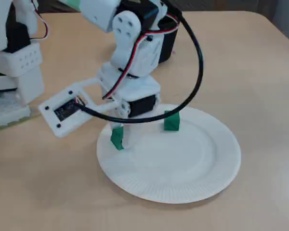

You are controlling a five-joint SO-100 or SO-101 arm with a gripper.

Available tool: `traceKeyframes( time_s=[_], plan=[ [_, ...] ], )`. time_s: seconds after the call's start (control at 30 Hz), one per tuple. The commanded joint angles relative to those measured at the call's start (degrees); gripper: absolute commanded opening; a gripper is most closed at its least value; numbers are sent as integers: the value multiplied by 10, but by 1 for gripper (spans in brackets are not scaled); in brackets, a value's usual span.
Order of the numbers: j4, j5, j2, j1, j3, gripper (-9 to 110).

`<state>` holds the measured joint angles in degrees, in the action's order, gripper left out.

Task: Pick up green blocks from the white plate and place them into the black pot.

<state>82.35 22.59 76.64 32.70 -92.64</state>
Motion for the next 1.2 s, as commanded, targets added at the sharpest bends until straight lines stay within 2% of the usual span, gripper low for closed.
traceKeyframes(
  time_s=[0.0,0.2,0.3,0.47,0.63,0.8,0.93,1.03,1.17],
  plan=[
    [-10,-11,2,3,27,-2],
    [-17,-64,19,-33,130,-2],
    [-75,-126,69,-82,184,-2],
    [-174,-209,212,-211,174,-2],
    [-212,-227,359,-378,123,-2],
    [-313,-192,521,-550,-46,-2],
    [-416,-188,584,-664,-211,-2],
    [-498,-188,600,-706,-312,-2],
    [-566,-192,587,-709,-378,-2]
  ],
)
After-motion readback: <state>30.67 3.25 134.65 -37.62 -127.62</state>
